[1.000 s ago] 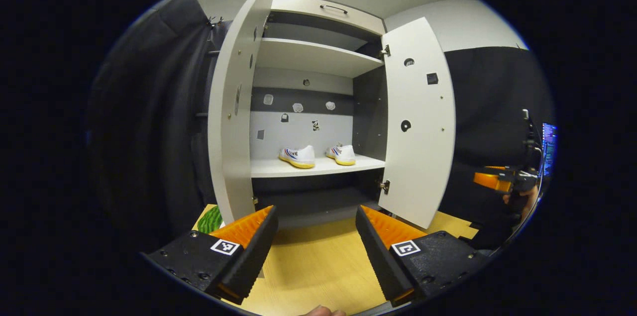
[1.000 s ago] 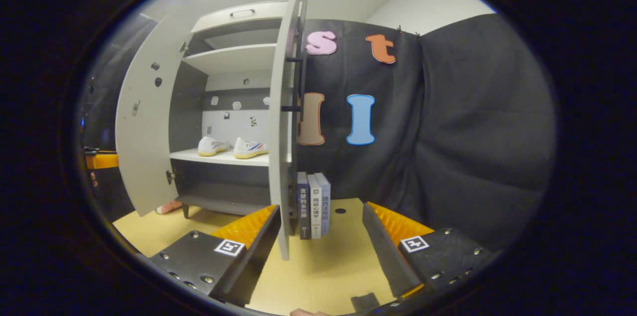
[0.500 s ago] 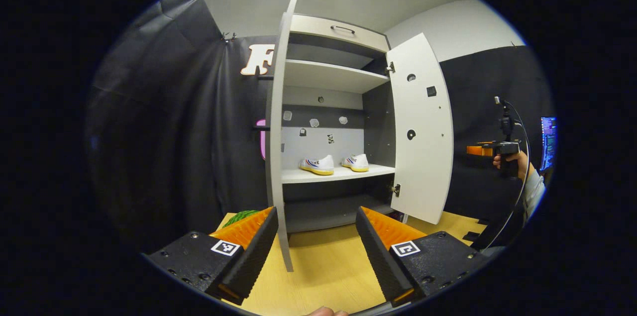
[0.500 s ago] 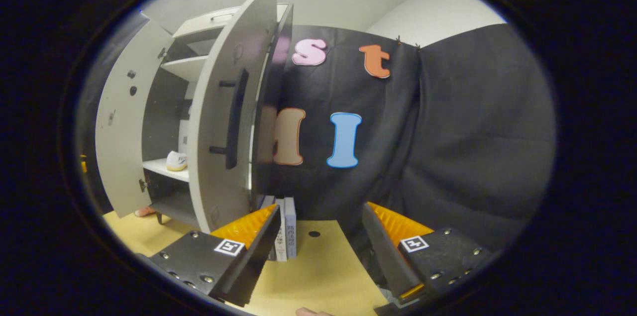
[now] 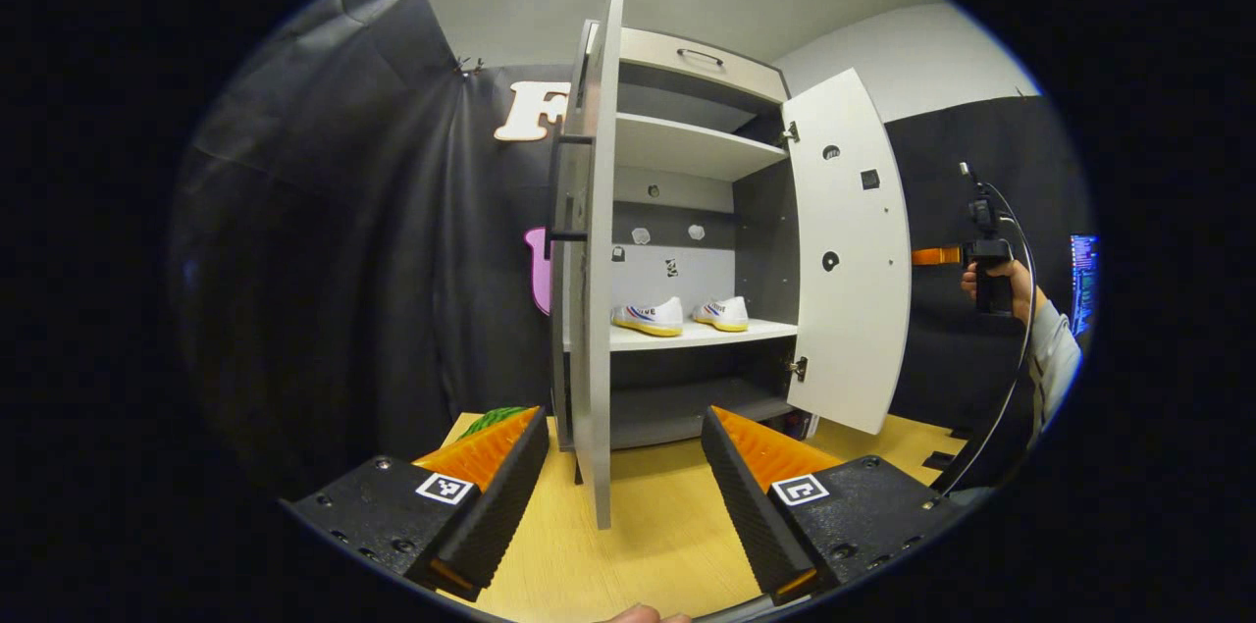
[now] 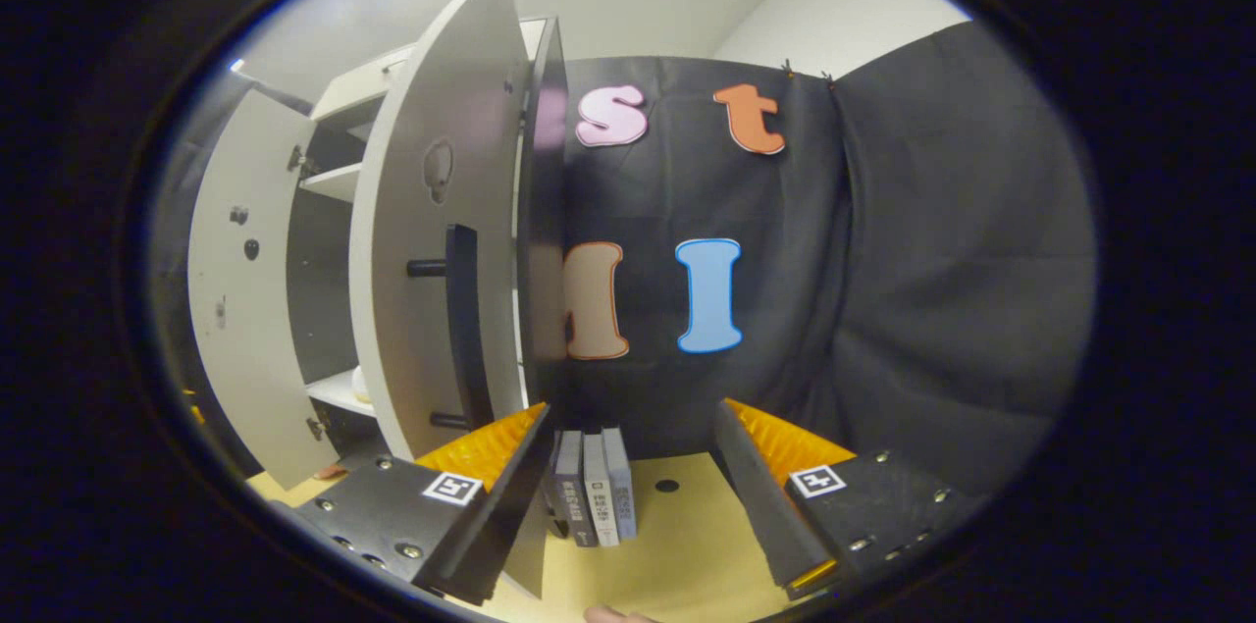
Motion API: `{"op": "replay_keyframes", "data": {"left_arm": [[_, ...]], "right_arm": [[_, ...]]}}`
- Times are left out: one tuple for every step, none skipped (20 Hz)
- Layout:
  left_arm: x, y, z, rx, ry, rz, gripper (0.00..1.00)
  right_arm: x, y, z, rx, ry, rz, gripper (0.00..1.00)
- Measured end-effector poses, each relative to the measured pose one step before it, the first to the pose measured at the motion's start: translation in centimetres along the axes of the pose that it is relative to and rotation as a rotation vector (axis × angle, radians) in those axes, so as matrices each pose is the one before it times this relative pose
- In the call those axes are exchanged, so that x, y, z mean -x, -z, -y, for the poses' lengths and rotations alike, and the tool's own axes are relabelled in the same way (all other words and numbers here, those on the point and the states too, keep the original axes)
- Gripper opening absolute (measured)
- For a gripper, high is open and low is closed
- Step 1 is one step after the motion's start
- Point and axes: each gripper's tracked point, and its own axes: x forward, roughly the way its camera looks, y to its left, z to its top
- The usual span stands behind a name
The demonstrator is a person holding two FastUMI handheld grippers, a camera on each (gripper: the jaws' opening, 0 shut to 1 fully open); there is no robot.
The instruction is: Grab one shoe with the right hand and put it into the shoe cabinet, grab the other shoe with the left hand and put it into the shoe cabinet; then close the right door with the right hand and the left door with the left hand.
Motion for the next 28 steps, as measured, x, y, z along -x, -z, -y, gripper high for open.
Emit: {"op": "replay_keyframes", "data": {"left_arm": [[0.021,-0.028,-0.628,0.00739,-0.01882,0.00057,0.95],[0.093,0.020,-0.590,0.00580,-0.01228,0.00267,0.95],[0.163,0.002,-0.358,0.00779,-0.00422,0.00192,0.95],[0.056,0.186,-0.123,0.00715,-0.00251,-0.00169,0.95],[0.060,0.107,-0.183,0.00738,-0.00106,-0.00009,0.95],[0.069,0.167,-0.172,0.00554,-0.00147,-0.00321,0.95],[0.029,0.166,-0.178,0.00153,-0.00358,-0.00296,0.95],[-0.062,0.157,-0.170,0.00154,-0.00507,-0.00243,0.95],[-0.029,0.236,-0.078,0.00466,-0.00484,-0.00701,0.95],[0.009,0.117,0.019,0.00604,0.00073,-0.00560,0.91],[0.091,0.216,0.239,0.00446,0.00632,-0.00648,0.95],[0.071,0.122,0.151,0.00405,0.00406,-0.00333,0.95],[0.076,0.077,-0.059,0.00203,-0.00282,0.00025,0.95],[0.094,-0.142,-0.236,0.00282,-0.00782,0.00885,0.95],[0.036,-0.356,-0.311,0.00640,-0.01161,0.01425,0.95],[-0.084,-0.363,-0.279,0.00500,-0.00976,0.01135,0.95],[-0.164,-0.286,-0.269,0.00226,-0.00824,0.00505,0.95],[-0.307,0.019,-0.130,0.00172,-0.00964,-0.00161,0.95],[-0.310,0.047,-0.146,0.00047,-0.00595,-0.00452,0.95],[-0.061,0.010,-0.069,-0.00260,-0.00283,0.00008,0.95],[-0.063,-0.097,-0.051,-0.00400,-0.00582,-0.00198,0.95],[0.100,0.153,-0.310,-0.00401,-0.00872,-0.00702,0.95],[0.175,0.063,-0.503,-0.00193,-0.00729,-0.00610,0.95],[0.031,0.053,-0.232,0.00103,-0.00772,-0.00642,0.95],[0.089,0.136,-0.300,-0.00306,-0.00931,-0.00952,0.95],[0.000,-0.028,-0.432,-0.00286,-0.01215,-0.00437,0.95],[0.008,-0.104,-0.782,-0.00535,-0.00855,-0.00137,0.95],[0.007,-0.220,-0.625,-0.00636,-0.01034,0.00075,0.95]], "right_arm": [[-0.159,-0.018,-0.486,0.00503,-0.00106,-0.00230,0.98],[-0.078,-0.003,-0.806,0.00636,-0.01431,-0.00178,0.98],[0.122,0.103,-1.141,0.00366,-0.02390,-0.00436,0.98],[-0.488,0.284,-0.615,0.02208,0.00681,-0.00499,0.99],[0.978,-0.427,0.032,0.02160,0.01155,0.01543,0.92],[-0.166,-0.111,-0.190,0.01007,0.01092,0.00168,0.92],[0.055,0.005,-0.289,0.00057,0.00654,0.00485,0.94],[0.149,-0.010,-0.320,-0.00231,0.00049,0.00213,0.94],[0.038,0.025,-0.296,-0.01559,0.00003,0.00138,0.94],[0.067,0.018,-0.362,-0.00946,-0.00406,0.00000,0.93],[0.130,0.094,-0.428,-0.00419,-0.00470,0.00137,0.91],[0.043,-0.023,-0.352,0.00142,-0.00202,0.00194,0.94],[0.103,-0.002,-0.483,0.00435,0.00073,0.00500,0.94],[0.132,-0.118,-0.411,-0.00019,0.00544,0.00345,0.94],[0.181,-0.024,-0.511,0.00426,0.00272,0.00463,0.94],[0.112,-0.073,-0.773,0.00990,-0.00514,0.00665,0.94],[0.068,-0.015,-0.941,-0.00004,-0.00956,0.00407,0.91],[0.033,0.032,-1.002,-0.00728,-0.01311,0.00107,0.91],[-0.057,0.041,-1.023,-0.00927,-0.01435,0.00238,0.92],[-0.104,0.074,-1.125,-0.00181,-0.01529,0.00162,0.92],[-0.334,-0.023,-1.175,-0.00413,-0.01082,0.00372,0.93],[-0.203,0.022,-1.055,-0.00420,-0.00599,0.00324,0.94],[-0.170,0.006,-0.857,-0.00790,-0.00323,0.00457,0.94],[-0.225,0.127,-0.917,-0.00483,-0.00379,0.00760,0.92],[-0.187,0.225,-0.725,-0.00934,-0.00946,0.00228,0.94],[-0.210,0.243,-0.846,-0.02154,-0.01815,0.00377,0.92],[-0.130,0.398,-0.896,-0.01251,-0.03103,-0.00323,0.92],[-0.078,0.557,-0.670,-0.01267,-0.02439,-0.00872,0.93]]}}
